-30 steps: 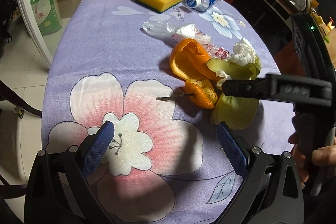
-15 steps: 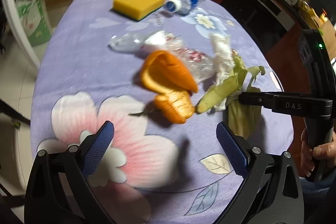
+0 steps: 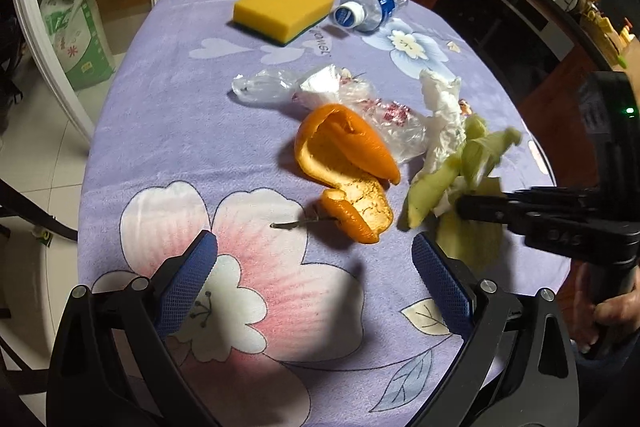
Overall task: Collect trash
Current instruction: 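Grasp the green corn husk with the right gripper while the left grasps a husk strip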
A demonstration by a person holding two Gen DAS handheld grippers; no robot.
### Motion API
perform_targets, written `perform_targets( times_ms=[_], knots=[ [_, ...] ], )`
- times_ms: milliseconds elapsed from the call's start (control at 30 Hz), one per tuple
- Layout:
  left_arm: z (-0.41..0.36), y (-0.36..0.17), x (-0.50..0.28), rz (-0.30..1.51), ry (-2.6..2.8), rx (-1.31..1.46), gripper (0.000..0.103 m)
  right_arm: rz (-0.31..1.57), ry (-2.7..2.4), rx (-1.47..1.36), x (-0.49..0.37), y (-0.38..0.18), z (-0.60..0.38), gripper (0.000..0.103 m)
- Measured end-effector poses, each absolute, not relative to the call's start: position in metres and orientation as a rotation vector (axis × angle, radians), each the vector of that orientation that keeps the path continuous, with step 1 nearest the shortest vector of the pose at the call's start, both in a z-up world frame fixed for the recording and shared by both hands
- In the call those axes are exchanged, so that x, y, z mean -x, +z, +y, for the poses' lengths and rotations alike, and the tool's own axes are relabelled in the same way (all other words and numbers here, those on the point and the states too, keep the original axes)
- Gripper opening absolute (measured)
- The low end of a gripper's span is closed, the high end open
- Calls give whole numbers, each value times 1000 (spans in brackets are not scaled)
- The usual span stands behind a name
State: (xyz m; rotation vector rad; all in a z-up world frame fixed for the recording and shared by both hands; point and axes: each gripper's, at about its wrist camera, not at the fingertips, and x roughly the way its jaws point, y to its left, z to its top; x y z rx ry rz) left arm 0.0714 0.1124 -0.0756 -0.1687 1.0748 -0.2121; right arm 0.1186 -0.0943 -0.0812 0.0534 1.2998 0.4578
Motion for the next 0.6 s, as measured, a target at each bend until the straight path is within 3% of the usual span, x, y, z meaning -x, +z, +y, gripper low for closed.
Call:
perform_targets(
  times_ms=[233,300,333,400,467,500,600],
  knots=[
    [94,-80,-80,1068,-238,139,97,1274,398,-137,-124,-70,-138,11],
    [91,-84,-84,1076,-245,142,72,1268,375,-157,-127,-70,-150,11],
    [89,-87,-87,1083,-240,145,72,1274,376,-169,-126,-71,-154,11],
    [87,-88,-90,1076,-239,140,56,1293,383,-189,-127,-75,-155,11],
    [84,-89,-92,1074,-241,144,50,1311,411,-211,-128,-79,-151,13],
    [81,-88,-92,1067,-237,133,33,1317,417,-225,-129,-81,-148,17],
    [80,-88,-90,1056,-228,143,27,1314,428,-220,-131,-82,-139,30]
  ],
)
